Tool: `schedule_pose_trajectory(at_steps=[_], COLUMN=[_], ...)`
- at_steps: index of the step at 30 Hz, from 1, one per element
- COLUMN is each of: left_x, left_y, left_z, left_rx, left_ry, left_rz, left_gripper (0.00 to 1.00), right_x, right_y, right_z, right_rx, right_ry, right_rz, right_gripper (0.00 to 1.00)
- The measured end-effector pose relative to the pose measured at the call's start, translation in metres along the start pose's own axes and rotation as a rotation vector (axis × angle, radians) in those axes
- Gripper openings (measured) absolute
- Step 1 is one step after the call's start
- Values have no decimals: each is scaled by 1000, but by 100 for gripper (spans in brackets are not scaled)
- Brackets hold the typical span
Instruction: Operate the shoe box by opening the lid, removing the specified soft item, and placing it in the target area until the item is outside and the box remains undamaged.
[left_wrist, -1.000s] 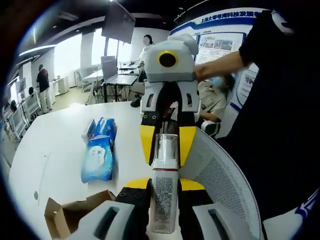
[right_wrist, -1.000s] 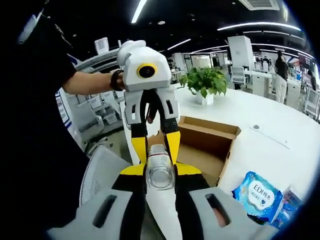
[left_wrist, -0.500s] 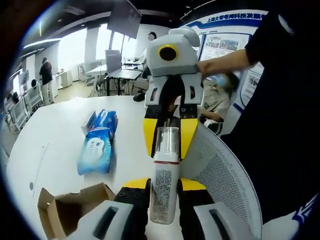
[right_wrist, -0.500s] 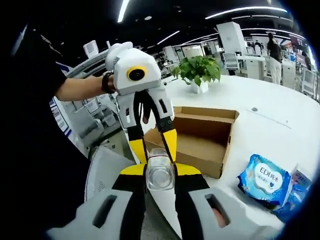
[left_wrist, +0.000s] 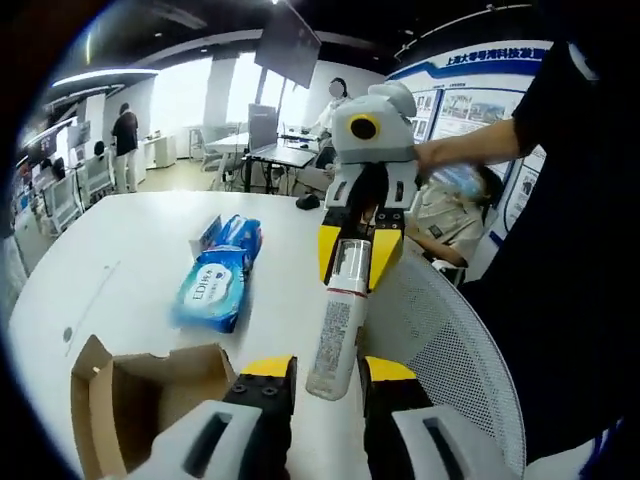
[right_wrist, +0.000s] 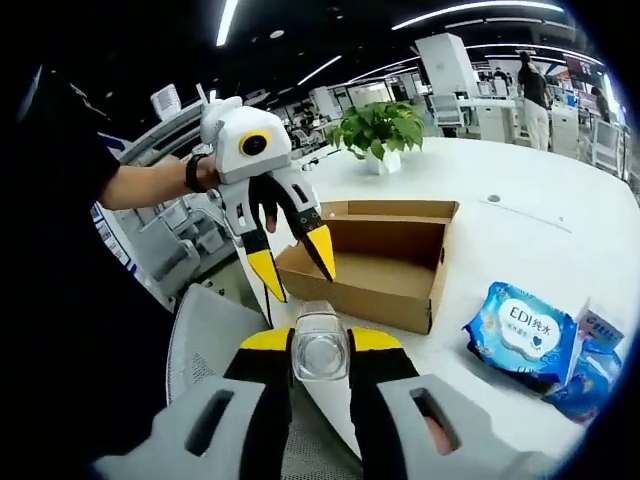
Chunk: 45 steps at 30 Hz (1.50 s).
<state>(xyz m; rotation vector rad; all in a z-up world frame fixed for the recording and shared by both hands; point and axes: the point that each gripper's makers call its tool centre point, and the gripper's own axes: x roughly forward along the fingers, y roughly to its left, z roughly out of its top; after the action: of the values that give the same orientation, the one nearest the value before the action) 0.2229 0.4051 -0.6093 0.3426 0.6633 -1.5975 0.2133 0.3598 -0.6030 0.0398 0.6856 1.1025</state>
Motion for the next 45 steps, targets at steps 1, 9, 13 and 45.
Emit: schedule_pose_trajectory(at_steps=[1, 9, 13, 45], left_x=[-1, -7, -12, -50], left_y=[1, 14, 20, 33], left_z=[0, -2, -4, -84], left_rx=[-16, -118, -177, -523], left_ry=[-16, -104, -161, -263], left_rz=[12, 121, 174, 551], left_gripper=[27, 27, 30, 38], right_x=[0, -6, -11, -71], right_y=[-1, -12, -17, -105], right_z=[-1, -15, -18, -17], right_rx=[1, 23, 27, 8], right_ry=[3, 41, 50, 120], right_rz=[-1, -25, -32, -170], right_gripper=[18, 18, 18, 18])
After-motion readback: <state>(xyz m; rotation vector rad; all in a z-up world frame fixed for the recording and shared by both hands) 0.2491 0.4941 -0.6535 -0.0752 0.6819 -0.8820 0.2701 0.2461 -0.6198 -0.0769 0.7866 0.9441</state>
